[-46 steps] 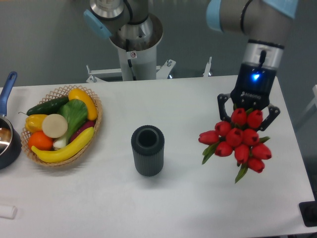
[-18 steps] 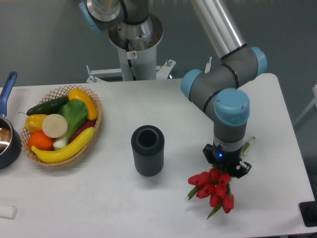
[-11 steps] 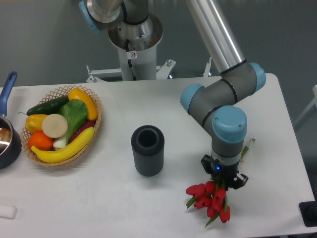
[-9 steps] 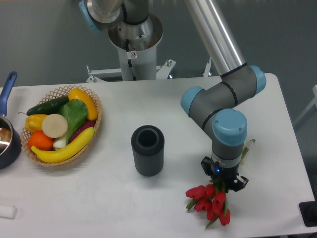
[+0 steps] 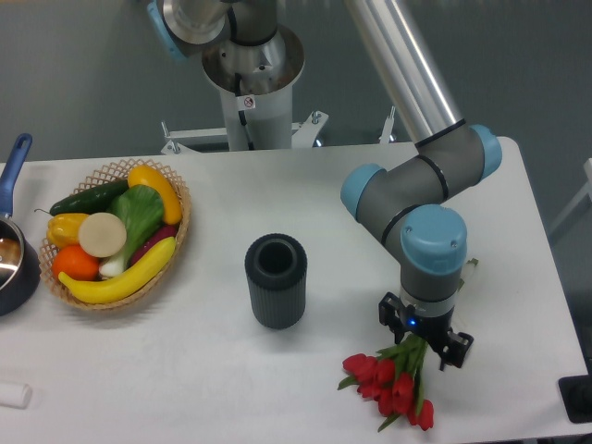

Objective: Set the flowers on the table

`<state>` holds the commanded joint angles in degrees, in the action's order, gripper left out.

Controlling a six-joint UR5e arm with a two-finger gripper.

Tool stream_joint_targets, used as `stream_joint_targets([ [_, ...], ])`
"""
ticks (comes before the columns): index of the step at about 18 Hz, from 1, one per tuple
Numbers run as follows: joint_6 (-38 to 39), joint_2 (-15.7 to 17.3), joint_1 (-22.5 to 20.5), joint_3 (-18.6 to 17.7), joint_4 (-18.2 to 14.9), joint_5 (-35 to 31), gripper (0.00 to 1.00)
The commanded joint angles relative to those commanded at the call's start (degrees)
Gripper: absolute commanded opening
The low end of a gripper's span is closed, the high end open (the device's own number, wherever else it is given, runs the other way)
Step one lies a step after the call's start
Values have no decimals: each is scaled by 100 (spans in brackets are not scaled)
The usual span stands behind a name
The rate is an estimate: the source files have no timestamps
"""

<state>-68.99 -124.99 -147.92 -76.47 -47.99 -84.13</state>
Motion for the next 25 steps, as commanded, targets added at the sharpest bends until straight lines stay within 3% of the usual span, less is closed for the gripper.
stream_joint_targets([
  [4, 0, 281, -158, 193, -17, -16, 100],
  [8, -236, 791, -597, 185, -316, 98, 100],
  [13, -1772, 1230, -1054, 62, -1264, 133, 100],
  [17, -2758, 1547, -1485, -96, -1722, 273, 100],
  [20, -3093, 1679, -1731, -210, -1775, 546, 100],
  [25, -3226, 1723, -1793, -272, -1775, 573, 100],
])
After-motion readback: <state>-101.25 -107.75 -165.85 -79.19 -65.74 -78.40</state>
